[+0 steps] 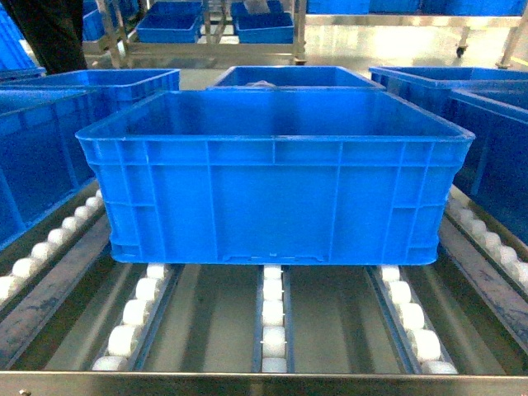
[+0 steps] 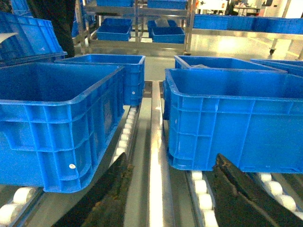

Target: Place box next to blue box on left shelf

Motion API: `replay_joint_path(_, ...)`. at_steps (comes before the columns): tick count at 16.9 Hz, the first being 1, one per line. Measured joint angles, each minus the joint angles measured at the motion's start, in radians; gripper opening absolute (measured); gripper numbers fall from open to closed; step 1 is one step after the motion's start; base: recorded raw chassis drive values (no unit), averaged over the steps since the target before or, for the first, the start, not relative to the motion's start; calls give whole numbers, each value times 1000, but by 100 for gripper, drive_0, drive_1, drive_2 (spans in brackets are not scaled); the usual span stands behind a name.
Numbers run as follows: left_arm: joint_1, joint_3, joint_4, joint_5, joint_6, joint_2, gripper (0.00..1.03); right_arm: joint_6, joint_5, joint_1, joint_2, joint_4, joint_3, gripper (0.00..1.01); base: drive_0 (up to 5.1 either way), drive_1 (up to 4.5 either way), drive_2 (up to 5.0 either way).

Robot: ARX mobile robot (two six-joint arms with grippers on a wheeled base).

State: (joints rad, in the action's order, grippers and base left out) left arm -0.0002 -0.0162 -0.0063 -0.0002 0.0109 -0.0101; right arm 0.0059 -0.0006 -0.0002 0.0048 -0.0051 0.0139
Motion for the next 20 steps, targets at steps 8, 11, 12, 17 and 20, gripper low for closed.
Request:
replay_joint_path(8,0,0,0,0,-1,0,98,0,0,0,0,0,0,98,0,0,0)
replay_joint_path(11,0,0,0,0,-1,0,98,0,0,0,0,0,0,98,0,0,0)
replay_joint_path(12,0,0,0,0,-1,0,98,0,0,0,0,0,0,98,0,0,0)
replay_joint_path(17,0,0,0,0,-1,0,98,0,0,0,0,0,0,98,0,0,0)
replay_joint_path(20,0,0,0,0,-1,0,98,0,0,0,0,0,0,98,0,0,0)
